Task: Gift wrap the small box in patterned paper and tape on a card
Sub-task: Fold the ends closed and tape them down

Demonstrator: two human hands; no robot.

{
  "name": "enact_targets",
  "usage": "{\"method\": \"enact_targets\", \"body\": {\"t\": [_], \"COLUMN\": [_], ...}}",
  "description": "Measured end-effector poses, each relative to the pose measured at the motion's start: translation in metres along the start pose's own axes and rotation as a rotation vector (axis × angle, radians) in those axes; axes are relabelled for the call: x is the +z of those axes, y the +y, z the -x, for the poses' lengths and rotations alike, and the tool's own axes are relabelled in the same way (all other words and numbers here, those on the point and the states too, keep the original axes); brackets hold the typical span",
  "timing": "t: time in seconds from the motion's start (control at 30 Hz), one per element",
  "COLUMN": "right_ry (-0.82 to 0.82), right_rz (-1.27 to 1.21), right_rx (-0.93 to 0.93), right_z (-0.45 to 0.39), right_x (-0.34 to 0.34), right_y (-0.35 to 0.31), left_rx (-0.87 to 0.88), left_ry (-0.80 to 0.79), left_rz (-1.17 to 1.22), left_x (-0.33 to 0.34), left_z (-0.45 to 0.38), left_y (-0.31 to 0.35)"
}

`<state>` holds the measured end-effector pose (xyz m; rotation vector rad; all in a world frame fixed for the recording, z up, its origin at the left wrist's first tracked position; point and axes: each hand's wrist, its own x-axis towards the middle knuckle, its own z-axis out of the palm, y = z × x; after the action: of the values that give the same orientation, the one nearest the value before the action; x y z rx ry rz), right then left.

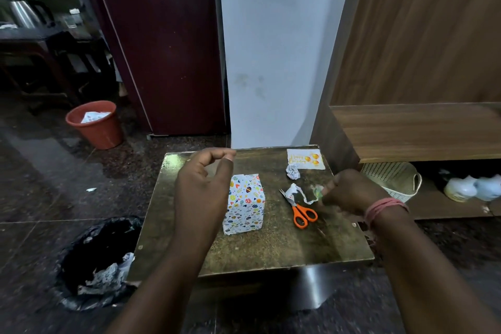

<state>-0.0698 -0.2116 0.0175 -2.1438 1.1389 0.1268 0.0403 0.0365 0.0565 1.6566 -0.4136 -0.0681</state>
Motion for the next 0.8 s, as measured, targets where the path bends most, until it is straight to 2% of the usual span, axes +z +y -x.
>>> {"method": "enact_targets", "body": {"t": [0.13,0.23,0.37,0.43,0.6,0.8], "right_ry": [-0.162,-0.335,-0.492,-0.529,-0.521,-0.373], "right_rz": [-0.55,-0.777,-0.855,-0.874,-0.908,-0.955], "right_rx": [-0.201,-0.358,-0.501,-0.565,-0.638,-0.639], "right_z": [0.023,0.038,0.052,0.059,0.065,0.068], "right_x": [-0.011,-0.011,-0.005,0.0,0.0,-0.004], "right_y": [-0.02,-0.039,-0.06,-0.067,-0.074,-0.081], "left_rx": [0.155,0.137,0.029,0.016,0.036,0.062], "left_ry": [-0.041,-0.174,-0.442,-0.51,-0.472,-0.453], "left_rz": [-0.031,0.07,0.146,0.155,0.163,0.173], "left_x": [0.003,0.007,0.008,0.006,0.0,-0.003], "left_z": [0.007,0.008,0.005,0.003,-0.002,-0.003], "left_y": [0.012,0.013,0.012,0.009,0.011,0.01]}}
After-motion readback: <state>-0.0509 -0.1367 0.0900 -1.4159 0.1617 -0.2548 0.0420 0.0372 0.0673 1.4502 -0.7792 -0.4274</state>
